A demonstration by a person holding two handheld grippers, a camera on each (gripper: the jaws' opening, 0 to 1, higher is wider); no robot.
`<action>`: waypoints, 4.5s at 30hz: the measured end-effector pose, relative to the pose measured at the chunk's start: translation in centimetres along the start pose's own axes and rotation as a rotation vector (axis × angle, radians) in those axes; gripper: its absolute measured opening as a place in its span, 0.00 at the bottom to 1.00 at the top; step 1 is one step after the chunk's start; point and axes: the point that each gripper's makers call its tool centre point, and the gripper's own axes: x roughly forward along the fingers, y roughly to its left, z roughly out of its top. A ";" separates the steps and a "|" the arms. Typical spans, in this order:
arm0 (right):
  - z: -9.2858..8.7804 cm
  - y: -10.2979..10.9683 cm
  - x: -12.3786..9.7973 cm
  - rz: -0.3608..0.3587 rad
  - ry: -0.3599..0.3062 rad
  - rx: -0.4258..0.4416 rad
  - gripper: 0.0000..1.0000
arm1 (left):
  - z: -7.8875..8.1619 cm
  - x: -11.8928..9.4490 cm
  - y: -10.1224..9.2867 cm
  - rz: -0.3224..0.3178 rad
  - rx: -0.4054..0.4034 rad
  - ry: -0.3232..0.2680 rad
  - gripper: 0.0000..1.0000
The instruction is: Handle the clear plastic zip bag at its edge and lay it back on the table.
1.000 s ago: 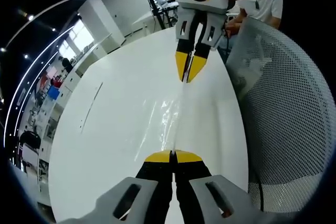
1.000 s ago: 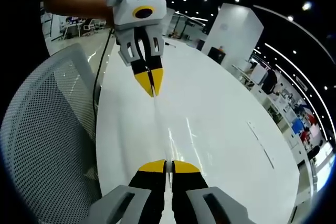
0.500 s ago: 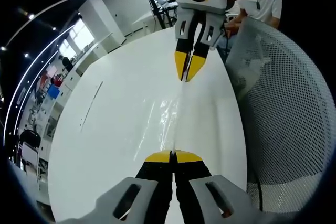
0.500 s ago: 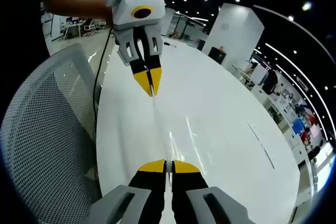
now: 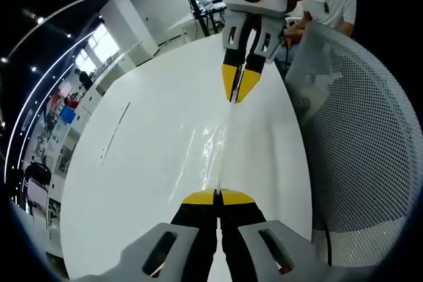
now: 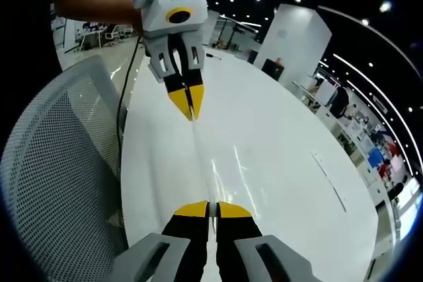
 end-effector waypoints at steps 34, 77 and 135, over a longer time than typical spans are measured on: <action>-0.5 0.8 -1.0 0.038 0.025 0.049 0.05 | 0.7 0.0 -0.9 -0.022 0.042 -0.014 0.00; 2.3 1.8 1.7 0.104 0.001 0.011 0.00 | 2.2 0.3 -1.6 -0.044 0.032 -0.065 0.00; 3.9 0.1 1.4 0.077 -0.003 0.138 0.00 | 5.3 2.5 -3.3 0.018 0.267 -0.060 0.02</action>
